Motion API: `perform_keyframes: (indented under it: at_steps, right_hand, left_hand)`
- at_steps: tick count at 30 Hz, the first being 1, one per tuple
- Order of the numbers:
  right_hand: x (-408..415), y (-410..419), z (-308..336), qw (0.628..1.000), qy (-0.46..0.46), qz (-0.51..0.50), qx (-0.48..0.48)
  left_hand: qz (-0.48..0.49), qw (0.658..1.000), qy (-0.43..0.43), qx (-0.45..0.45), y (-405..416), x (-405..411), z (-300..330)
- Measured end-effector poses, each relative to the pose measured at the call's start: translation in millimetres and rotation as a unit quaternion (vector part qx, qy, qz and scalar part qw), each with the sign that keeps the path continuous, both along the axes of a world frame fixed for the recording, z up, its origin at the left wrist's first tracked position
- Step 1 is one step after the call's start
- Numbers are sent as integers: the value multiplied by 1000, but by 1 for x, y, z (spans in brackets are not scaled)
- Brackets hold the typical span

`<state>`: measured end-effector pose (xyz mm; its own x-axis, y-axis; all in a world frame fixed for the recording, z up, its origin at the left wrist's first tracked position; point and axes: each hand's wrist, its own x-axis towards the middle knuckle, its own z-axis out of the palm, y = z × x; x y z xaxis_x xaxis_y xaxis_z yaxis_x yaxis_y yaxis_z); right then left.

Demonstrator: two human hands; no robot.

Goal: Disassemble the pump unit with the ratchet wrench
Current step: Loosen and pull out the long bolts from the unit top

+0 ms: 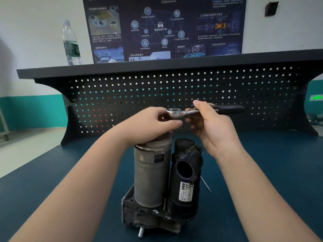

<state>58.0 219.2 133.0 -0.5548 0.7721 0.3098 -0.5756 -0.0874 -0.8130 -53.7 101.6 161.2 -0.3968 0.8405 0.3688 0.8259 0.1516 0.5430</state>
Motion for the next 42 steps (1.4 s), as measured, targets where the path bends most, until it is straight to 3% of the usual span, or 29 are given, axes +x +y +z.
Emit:
perform_keyframes:
  at_steps: [3, 5, 9, 11, 14, 18, 21, 24, 27, 29, 36, 39, 42]
  right_hand:
    - [-1, -4, -2, 1000, 6, 9, -7]
    - [-2, -8, -3, 999, 30, -8, 4]
    - [-2, -24, -6, 980, 90, -108, 143]
    - [-2, -34, -10, 962, 100, -161, 194]
    - [-3, -43, -14, 954, 117, -201, 190]
    - [-2, -54, -17, 948, 136, -227, 179]
    - [2, -60, -17, 943, 131, -226, 208]
    - [5, -52, -9, 965, 131, -166, 156]
    - [1, -49, -9, 986, 148, -47, 58]
    - [-3, -54, -13, 988, 147, 17, 45]
    - [-5, -72, -20, 968, 183, -53, 164]
    - [-7, -73, -23, 971, 179, -48, 153]
    - [-13, -72, -23, 982, 161, 42, 93]
  left_hand:
    - [14, 997, 74, 4, 3, -2, 0]
    - [-19, 998, 60, 2, 0, -4, 1]
    - [-57, 997, 45, 1, -9, -5, 4]
    - [-24, 995, 87, -47, -13, -3, 6]
    - [51, 979, 149, -131, -8, 10, 4]
    - [189, 959, 148, -152, 8, 28, -9]
    - [225, 949, 180, -128, 7, 25, -15]
    - [174, 963, 179, -101, -5, 25, -15]
    - [64, 984, 136, -98, -22, 23, -11]
    - [-7, 988, 115, -98, -31, 19, -9]
    - [-77, 985, 81, -132, -37, 10, -1]
    - [-62, 995, 33, -69, -38, 0, -9]
    - [-84, 995, -43, -42, -43, -10, -10]
